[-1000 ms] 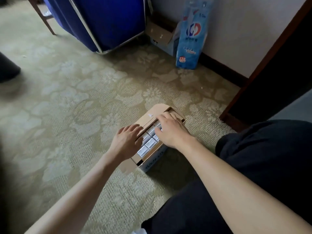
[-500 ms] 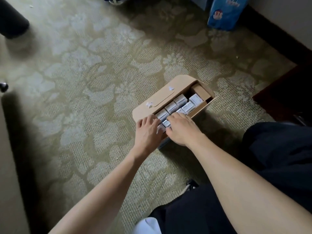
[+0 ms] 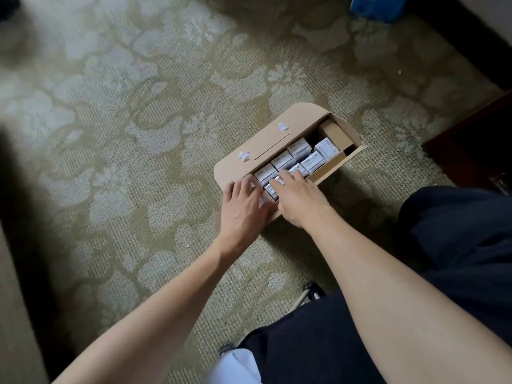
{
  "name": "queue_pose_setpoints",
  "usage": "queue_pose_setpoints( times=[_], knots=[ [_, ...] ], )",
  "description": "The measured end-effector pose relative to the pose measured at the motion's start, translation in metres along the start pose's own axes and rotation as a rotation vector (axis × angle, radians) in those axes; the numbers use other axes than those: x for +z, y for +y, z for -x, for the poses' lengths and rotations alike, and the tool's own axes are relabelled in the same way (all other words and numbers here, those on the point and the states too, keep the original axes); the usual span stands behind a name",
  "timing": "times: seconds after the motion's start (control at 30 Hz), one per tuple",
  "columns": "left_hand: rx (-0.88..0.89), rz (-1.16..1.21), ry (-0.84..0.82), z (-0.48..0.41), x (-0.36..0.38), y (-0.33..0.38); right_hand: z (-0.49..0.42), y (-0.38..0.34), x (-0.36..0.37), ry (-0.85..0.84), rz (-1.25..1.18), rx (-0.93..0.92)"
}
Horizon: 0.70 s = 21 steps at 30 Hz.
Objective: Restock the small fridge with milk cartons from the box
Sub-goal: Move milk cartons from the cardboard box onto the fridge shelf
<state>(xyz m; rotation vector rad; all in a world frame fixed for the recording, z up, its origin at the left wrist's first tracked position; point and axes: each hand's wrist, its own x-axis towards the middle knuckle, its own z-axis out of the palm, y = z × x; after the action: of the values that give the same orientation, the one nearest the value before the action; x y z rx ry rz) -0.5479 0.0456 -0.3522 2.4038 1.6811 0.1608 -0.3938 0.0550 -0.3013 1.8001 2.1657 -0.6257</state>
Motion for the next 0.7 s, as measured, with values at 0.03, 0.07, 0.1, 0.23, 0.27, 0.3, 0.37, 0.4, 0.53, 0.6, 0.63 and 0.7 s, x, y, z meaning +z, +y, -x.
queue_pose_setpoints(
  times=[0.03,0.07,0.1,0.23,0.27,0.3,0.37,0.4,0.53,0.6,0.63,0.7],
  knots=[
    [0.011,-0.005,0.001,0.0,0.0,-0.001,0.0,0.001,0.0,0.005,-0.001,-0.002],
    [0.022,-0.007,0.004,0.0,-0.001,-0.002,-0.001,0.002,0.0,0.007,-0.004,-0.001],
    [0.033,-0.006,0.003,0.0,-0.002,-0.003,-0.001,0.003,0.0,0.005,-0.004,0.003],
    [0.061,0.005,-0.005,0.0,-0.005,-0.006,-0.001,0.001,0.0,-0.014,0.003,0.042],
    [0.064,-0.005,-0.008,0.0,-0.004,-0.007,-0.002,0.001,0.0,-0.014,-0.002,0.04],
    [0.069,-0.021,-0.019,0.0,-0.003,-0.007,-0.003,0.002,0.001,-0.012,-0.009,0.034],
    [0.076,-0.051,-0.063,-0.003,-0.002,-0.006,-0.004,0.004,0.001,-0.001,-0.033,0.025],
    [0.076,-0.058,-0.089,-0.005,-0.002,-0.006,-0.004,0.005,0.002,0.009,-0.049,0.025],
    [0.087,-0.085,-0.179,-0.011,-0.007,-0.004,-0.007,0.007,0.004,0.023,-0.113,0.042],
    [0.091,-0.114,-0.235,-0.014,-0.01,-0.002,-0.008,0.008,0.005,0.022,-0.121,0.042],
    [0.077,-0.128,-0.263,-0.016,-0.011,0.001,-0.01,0.009,0.006,0.026,-0.12,0.039],
    [0.037,-0.16,-0.3,-0.021,-0.014,0.009,-0.012,0.01,0.008,0.046,-0.108,0.025]
  ],
)
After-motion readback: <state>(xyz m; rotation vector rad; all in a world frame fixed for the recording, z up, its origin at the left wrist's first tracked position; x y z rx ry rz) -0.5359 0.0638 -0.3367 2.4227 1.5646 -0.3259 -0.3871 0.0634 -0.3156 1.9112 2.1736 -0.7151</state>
